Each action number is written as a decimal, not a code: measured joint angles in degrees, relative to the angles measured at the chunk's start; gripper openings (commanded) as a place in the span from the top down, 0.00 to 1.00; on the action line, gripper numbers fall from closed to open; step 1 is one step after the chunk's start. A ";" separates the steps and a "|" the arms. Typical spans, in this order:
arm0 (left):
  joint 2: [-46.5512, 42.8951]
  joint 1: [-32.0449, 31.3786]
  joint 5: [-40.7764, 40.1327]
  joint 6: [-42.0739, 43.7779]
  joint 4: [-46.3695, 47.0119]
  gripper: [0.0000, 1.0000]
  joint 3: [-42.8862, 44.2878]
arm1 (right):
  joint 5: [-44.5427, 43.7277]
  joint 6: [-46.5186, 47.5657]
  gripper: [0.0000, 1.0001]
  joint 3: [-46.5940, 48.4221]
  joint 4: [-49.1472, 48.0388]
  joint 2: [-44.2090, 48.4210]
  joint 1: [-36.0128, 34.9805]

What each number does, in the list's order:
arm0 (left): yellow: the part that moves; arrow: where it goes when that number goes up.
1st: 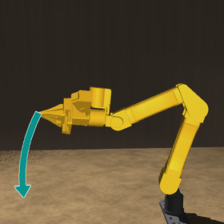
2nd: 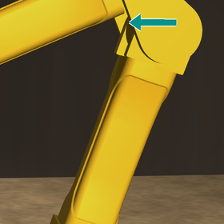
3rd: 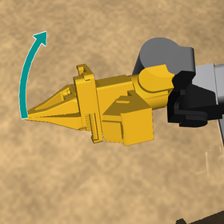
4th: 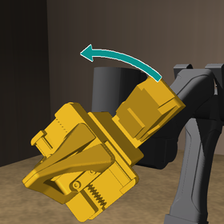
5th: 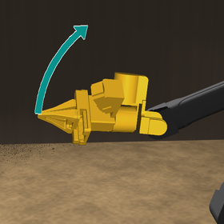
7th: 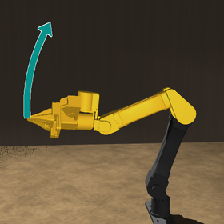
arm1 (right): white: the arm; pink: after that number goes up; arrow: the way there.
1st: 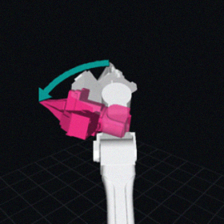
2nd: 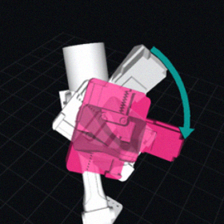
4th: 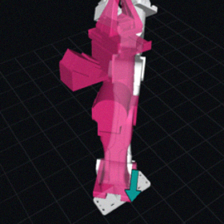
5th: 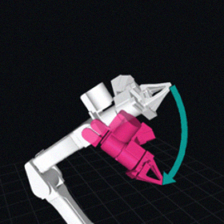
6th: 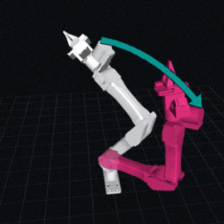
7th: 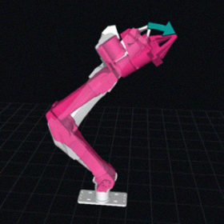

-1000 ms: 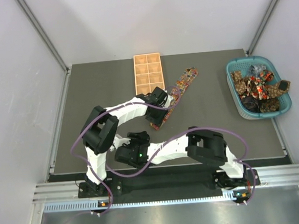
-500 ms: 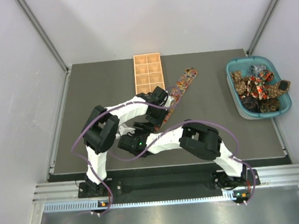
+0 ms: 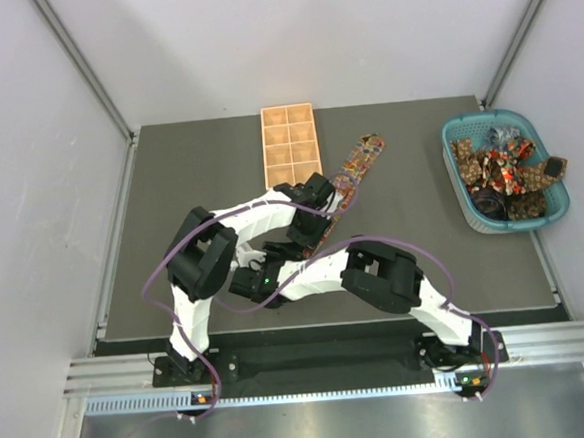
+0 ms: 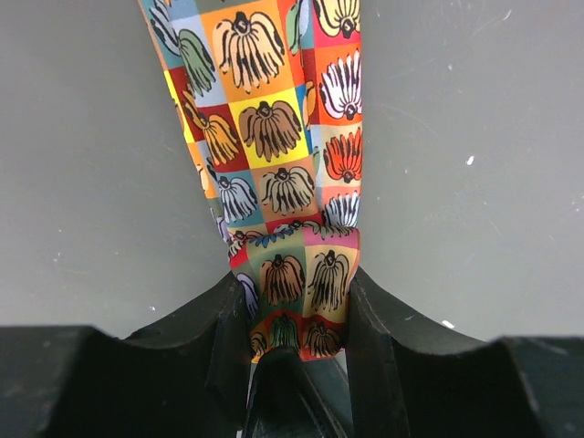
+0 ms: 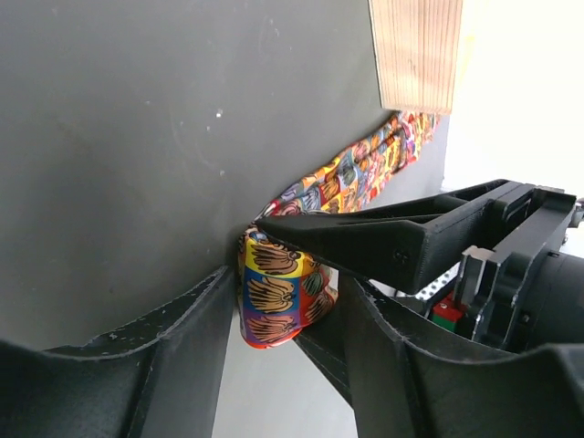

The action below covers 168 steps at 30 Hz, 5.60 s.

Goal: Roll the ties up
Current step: Roll the tie

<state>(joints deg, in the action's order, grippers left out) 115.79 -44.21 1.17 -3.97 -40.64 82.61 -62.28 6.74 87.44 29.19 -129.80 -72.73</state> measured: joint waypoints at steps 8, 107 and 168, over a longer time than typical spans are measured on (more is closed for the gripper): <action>0.98 -0.70 -1.20 -0.72 -2.10 0.80 1.42 | -1.53 -4.15 0.61 3.85 6.93 -2.89 0.00; -30.99 11.91 2.14 -12.46 41.46 0.04 -37.62 | 108.87 -5.81 0.89 3.10 3.67 5.09 42.53; -12.00 2.14 -3.04 2.49 40.22 0.27 -24.50 | 98.40 -9.86 0.81 -6.21 -8.92 10.62 42.16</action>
<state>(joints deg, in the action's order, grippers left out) 103.79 -42.06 -1.87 -1.48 -0.43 58.11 36.12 -3.11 81.23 20.27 -119.17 -30.57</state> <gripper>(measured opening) 0.499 0.232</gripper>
